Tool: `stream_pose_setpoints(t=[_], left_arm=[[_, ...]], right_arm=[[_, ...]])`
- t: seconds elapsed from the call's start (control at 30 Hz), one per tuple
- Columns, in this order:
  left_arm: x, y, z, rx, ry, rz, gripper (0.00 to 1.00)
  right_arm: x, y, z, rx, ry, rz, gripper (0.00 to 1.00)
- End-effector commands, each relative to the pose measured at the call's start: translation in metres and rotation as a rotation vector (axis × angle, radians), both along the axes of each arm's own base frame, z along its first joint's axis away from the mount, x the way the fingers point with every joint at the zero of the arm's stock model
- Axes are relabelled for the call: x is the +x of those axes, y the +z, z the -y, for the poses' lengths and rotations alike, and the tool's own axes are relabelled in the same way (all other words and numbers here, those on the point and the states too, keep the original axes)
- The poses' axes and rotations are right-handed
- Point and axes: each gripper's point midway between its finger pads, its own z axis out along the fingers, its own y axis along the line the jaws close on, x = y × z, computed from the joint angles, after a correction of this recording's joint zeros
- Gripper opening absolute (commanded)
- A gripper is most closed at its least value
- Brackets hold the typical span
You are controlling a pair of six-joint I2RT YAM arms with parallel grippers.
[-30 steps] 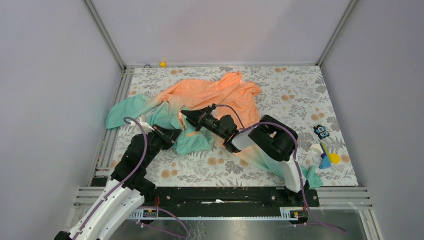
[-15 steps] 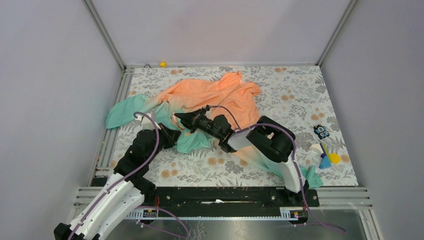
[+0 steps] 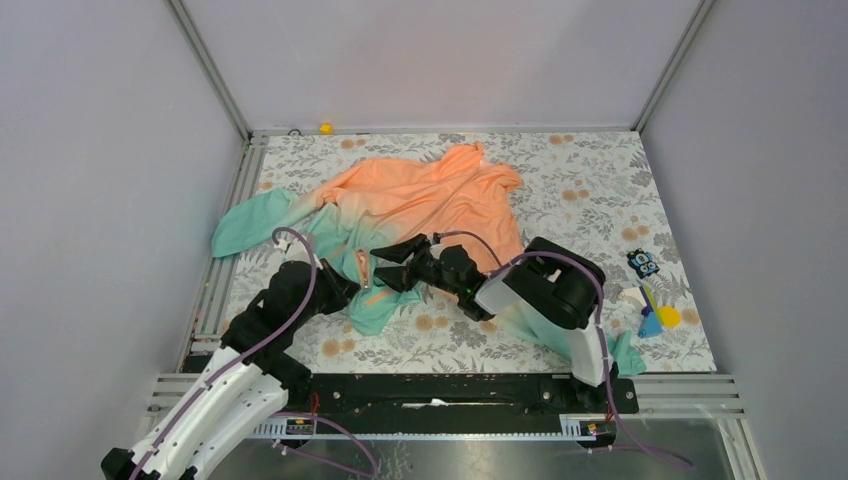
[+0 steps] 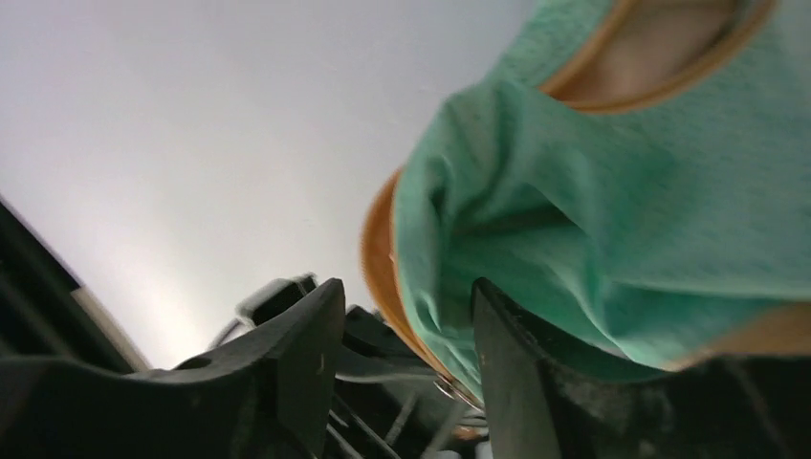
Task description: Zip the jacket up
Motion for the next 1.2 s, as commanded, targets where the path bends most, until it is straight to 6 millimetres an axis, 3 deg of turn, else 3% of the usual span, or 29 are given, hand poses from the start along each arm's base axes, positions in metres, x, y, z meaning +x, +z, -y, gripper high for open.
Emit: stream_pose_setpoints(t=[0.0,0.07,0.2,0.3,0.4,0.5,0.57,0.67,0.77,0.83,0.97,1.03,1.07,1.17], left_arm=[[-0.016,0.007,0.004,-0.022,-0.014,-0.115,0.0],[-0.022,-0.002,0.002,-0.005,-0.012,-0.17,0.0],[-0.034,-0.009,0.008,0.0,-0.071,-0.236,0.0],[-0.04,-0.005,0.008,0.014,-0.102,-0.25,0.0],[-0.042,0.001,0.009,0.024,-0.128,-0.241,0.0],[-0.043,0.004,0.01,0.023,-0.146,-0.235,0.0],[-0.043,0.005,0.01,0.031,-0.159,-0.228,0.0],[-0.044,0.004,0.01,0.049,-0.176,-0.23,0.0],[-0.045,0.003,0.01,0.056,-0.191,-0.226,0.0],[-0.046,0.001,0.009,0.058,-0.194,-0.226,0.0],[-0.048,0.002,0.01,0.052,-0.203,-0.216,0.0],[-0.049,0.002,0.009,0.052,-0.198,-0.215,0.0],[-0.049,0.001,0.008,0.05,-0.195,-0.216,0.0],[-0.051,-0.003,0.008,0.039,-0.185,-0.225,0.0]], right_arm=[[-0.028,0.001,0.011,-0.168,0.114,0.196,0.65],[-0.042,-0.02,0.019,-0.289,0.178,0.267,0.71],[-0.072,-0.036,0.032,-0.469,0.377,0.593,0.81],[-0.086,-0.041,0.047,-0.604,0.466,0.937,0.82],[-0.087,-0.053,0.059,-0.886,0.526,1.364,0.83],[-0.089,-0.045,0.06,-1.113,0.441,1.756,0.93],[-0.087,-0.028,0.063,-1.097,0.334,1.84,0.97],[-0.112,-0.012,0.059,-0.936,0.293,2.074,0.99],[-0.136,-0.004,0.053,-0.858,0.255,2.304,0.98],[-0.142,0.003,0.051,-0.861,0.194,2.417,0.97],[-0.147,0.027,0.04,-0.85,-0.005,2.577,0.85],[-0.145,0.037,0.035,-0.876,-0.126,2.612,0.69],[-0.144,0.045,0.033,-0.88,-0.196,2.618,0.67],[-0.14,0.038,0.023,-0.957,-0.257,2.646,0.66]])
